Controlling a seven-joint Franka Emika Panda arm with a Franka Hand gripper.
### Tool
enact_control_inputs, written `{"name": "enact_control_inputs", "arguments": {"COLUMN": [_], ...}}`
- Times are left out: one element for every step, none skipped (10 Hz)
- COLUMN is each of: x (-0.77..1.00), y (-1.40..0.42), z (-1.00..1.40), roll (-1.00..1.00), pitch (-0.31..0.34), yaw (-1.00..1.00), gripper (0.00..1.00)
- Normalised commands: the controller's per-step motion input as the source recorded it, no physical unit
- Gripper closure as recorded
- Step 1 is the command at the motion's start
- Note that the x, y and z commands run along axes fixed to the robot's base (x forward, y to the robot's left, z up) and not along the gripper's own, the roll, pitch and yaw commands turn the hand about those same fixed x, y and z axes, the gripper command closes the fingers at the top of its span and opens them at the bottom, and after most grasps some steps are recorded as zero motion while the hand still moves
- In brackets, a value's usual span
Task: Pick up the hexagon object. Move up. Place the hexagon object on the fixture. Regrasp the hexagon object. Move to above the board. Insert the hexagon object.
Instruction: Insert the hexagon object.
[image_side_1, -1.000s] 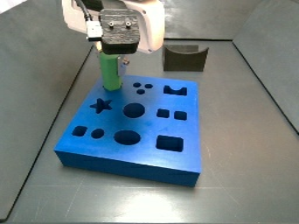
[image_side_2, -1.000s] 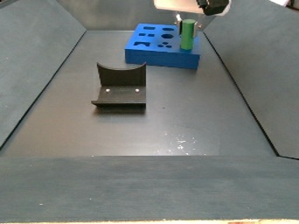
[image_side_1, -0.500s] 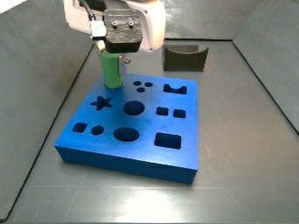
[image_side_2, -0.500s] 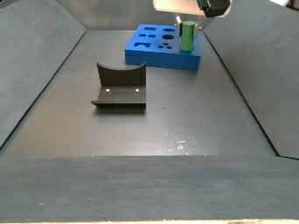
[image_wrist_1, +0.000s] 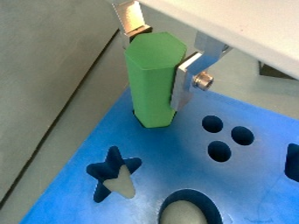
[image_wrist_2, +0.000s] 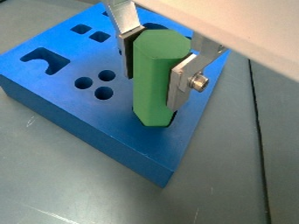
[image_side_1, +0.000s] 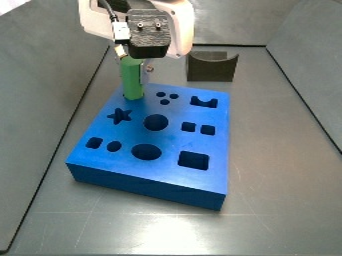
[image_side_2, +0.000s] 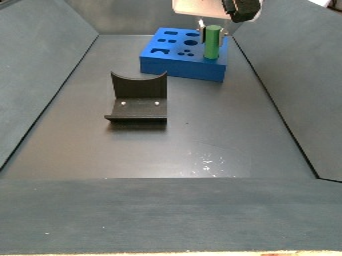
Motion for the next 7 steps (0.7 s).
{"name": "enact_control_inputs", "arguments": {"x": [0.0, 0.0, 0.0, 0.0, 0.0, 0.04, 0.1], "y": [-0.05, -0.02, 0.0, 0.0, 0.0, 0.0, 0.0], "z": [-1.0, -1.0, -1.0, -1.0, -1.0, -1.0, -1.0], "roll": [0.04, 0.04, 0.04, 0.04, 0.04, 0.03, 0.02], "pitch": [-0.009, -0.009, -0.009, 0.0, -0.003, 0.0, 0.0], "yaw": [-0.03, 0.0, 0.0, 0.0, 0.0, 0.0, 0.0], "gripper": [1.0, 1.0, 1.0, 1.0, 1.0, 1.0, 1.0]}}
